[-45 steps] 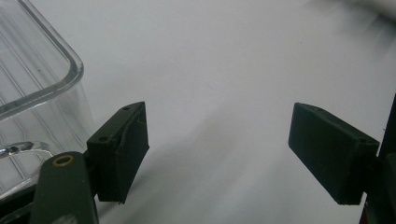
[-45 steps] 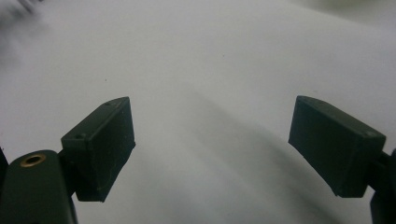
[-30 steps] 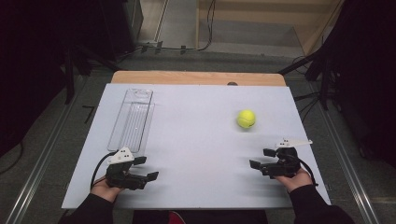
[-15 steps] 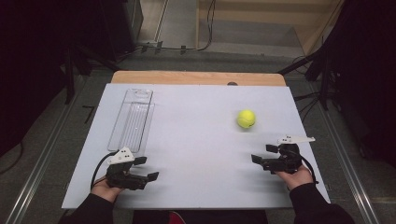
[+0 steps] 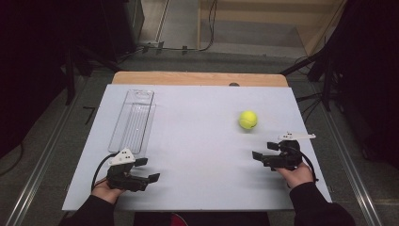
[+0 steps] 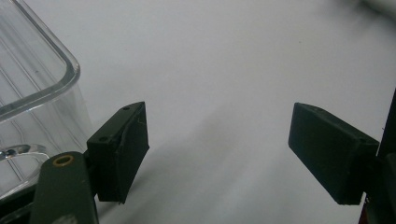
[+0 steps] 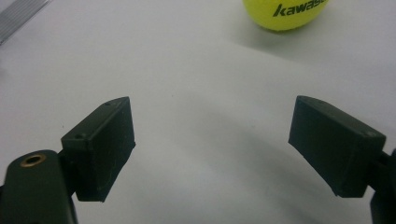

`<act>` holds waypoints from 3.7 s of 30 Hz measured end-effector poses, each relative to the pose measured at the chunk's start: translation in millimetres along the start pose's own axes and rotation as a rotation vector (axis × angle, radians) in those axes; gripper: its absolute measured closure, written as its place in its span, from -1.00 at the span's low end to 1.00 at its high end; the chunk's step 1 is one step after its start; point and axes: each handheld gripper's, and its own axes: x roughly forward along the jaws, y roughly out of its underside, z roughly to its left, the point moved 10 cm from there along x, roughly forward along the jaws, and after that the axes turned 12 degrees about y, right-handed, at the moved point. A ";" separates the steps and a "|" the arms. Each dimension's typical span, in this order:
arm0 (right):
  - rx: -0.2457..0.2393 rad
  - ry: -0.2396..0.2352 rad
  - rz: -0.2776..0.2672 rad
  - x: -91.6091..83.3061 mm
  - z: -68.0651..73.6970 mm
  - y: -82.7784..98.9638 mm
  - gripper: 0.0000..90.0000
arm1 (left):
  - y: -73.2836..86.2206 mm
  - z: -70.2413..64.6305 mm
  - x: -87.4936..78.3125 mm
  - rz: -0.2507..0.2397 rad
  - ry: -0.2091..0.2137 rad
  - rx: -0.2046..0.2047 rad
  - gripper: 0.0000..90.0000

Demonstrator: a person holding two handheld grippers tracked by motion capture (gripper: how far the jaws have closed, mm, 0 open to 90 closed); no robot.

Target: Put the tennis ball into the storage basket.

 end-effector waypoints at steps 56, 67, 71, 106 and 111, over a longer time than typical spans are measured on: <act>-0.019 0.081 -0.006 18.6 -11.5 -74.9 -1.00 | -0.7 -1.3 -1.0 -0.009 0.006 0.001 -0.54; -0.022 0.100 -0.006 21.3 -18.0 -90.8 -1.00 | -0.8 -2.3 -1.1 -0.003 0.009 0.010 -0.54; -0.020 0.106 -0.012 23.3 -22.3 -99.6 -1.00 | -0.8 -2.2 -0.8 -0.005 0.010 0.009 -0.54; -0.022 0.144 -0.011 62.4 -30.5 -141.0 -1.00 | 0.2 -2.0 -0.4 0.002 0.009 0.009 -0.54; -0.018 0.148 -0.013 63.8 -31.6 -139.9 -1.00 | 0.1 -2.1 -0.5 0.002 0.010 0.011 -0.54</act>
